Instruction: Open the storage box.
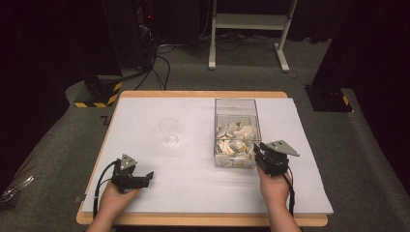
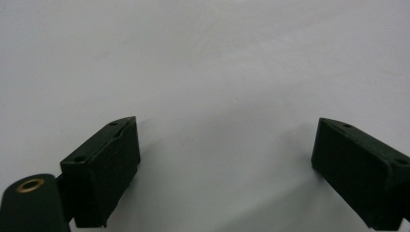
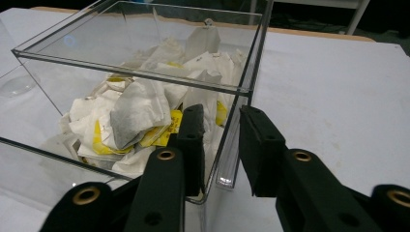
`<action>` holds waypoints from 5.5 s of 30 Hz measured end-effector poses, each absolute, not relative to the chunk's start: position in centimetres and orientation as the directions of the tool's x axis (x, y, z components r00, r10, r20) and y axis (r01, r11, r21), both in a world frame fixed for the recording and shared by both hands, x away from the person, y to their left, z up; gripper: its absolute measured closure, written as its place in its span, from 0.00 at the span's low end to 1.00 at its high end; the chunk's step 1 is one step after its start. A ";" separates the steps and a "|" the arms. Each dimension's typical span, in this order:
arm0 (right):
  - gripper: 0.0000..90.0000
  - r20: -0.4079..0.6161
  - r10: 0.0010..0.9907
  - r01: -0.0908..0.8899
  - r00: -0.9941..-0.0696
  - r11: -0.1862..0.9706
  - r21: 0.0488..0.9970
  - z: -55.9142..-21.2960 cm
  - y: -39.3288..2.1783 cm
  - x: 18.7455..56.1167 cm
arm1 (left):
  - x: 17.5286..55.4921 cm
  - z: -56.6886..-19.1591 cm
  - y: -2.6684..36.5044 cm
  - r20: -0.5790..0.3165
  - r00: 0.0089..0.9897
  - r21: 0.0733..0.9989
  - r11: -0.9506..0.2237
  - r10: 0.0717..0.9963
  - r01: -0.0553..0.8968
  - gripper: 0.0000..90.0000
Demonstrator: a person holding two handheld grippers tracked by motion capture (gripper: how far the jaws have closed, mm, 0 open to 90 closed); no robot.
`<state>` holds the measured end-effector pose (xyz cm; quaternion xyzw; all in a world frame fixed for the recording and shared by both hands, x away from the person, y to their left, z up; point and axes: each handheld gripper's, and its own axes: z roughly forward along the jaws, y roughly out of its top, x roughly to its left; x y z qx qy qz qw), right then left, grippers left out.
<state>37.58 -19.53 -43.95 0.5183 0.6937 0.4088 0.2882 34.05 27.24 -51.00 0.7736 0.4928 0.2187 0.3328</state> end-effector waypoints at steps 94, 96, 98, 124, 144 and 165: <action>0.85 0.016 0.941 0.479 -0.338 0.157 0.864 -44.8 -19.8 31.6 | 34.0 -51.0 27.2 0.012 0.419 0.732 -0.294 0.908 0.615 0.12; 0.85 0.026 0.941 0.478 -0.337 0.147 0.866 -44.9 -19.9 31.5 | 34.0 -51.0 27.2 0.012 0.419 0.732 -0.294 0.908 0.615 0.12; 0.84 0.030 0.941 0.479 -0.337 0.144 0.866 -44.9 -19.9 31.2 | 34.0 -51.0 27.2 0.012 0.420 0.732 -0.294 0.908 0.614 0.12; 0.73 0.062 0.930 0.443 -0.363 0.113 0.890 -43.7 -20.9 30.9 | 34.0 -51.0 27.2 0.014 0.419 0.733 -0.294 0.908 0.613 0.12; 0.72 0.041 0.952 0.443 -0.304 0.103 0.891 -45.6 -24.6 34.1 | 33.9 -51.0 27.2 0.016 0.418 0.734 -0.294 0.908 0.612 0.12; 0.68 -0.010 0.940 0.497 -0.342 0.190 0.847 -48.3 -25.5 34.8 | 34.0 -50.8 27.3 -0.002 0.406 0.742 -0.271 0.914 0.614 0.17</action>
